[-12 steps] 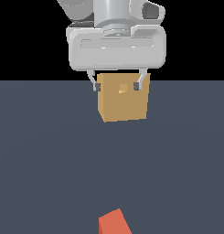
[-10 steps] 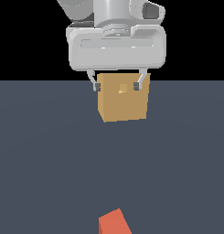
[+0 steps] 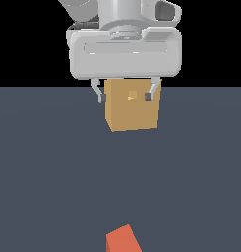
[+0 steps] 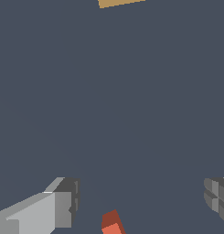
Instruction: Insert the peg into the horizontal hole in a box.
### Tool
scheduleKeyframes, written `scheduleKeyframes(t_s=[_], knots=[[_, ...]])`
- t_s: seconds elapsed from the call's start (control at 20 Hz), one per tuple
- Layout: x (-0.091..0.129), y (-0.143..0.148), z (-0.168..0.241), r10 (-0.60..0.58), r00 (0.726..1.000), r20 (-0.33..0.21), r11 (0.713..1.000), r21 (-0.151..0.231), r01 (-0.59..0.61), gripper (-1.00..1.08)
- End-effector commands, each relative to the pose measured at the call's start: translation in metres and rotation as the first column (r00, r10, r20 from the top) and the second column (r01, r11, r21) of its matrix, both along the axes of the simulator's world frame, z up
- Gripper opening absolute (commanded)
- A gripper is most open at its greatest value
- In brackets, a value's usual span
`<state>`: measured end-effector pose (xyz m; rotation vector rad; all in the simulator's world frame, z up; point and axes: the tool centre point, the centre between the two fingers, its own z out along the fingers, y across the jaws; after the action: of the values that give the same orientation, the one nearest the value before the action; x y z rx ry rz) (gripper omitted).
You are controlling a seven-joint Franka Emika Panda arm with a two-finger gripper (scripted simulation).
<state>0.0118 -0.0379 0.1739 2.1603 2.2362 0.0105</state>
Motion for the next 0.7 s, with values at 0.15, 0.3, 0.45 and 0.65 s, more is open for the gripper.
scheduleKeyframes(t_s=[0.15, 0.3, 0.45, 0.65], knots=[[-0.002, -0.029, -0.01, 0.035, 0.999, -0.003, 0.999, 0.001, -0.035, 1.0], [-0.002, -0.051, -0.017, 0.061, 0.998, -0.005, 0.998, 0.002, -0.061, 1.0], [-0.001, -0.076, -0.026, 0.093, 0.996, -0.007, 0.996, 0.003, -0.093, 1.0], [0.001, -0.111, -0.039, 0.136, 0.991, -0.01, 0.991, 0.005, -0.136, 1.0]])
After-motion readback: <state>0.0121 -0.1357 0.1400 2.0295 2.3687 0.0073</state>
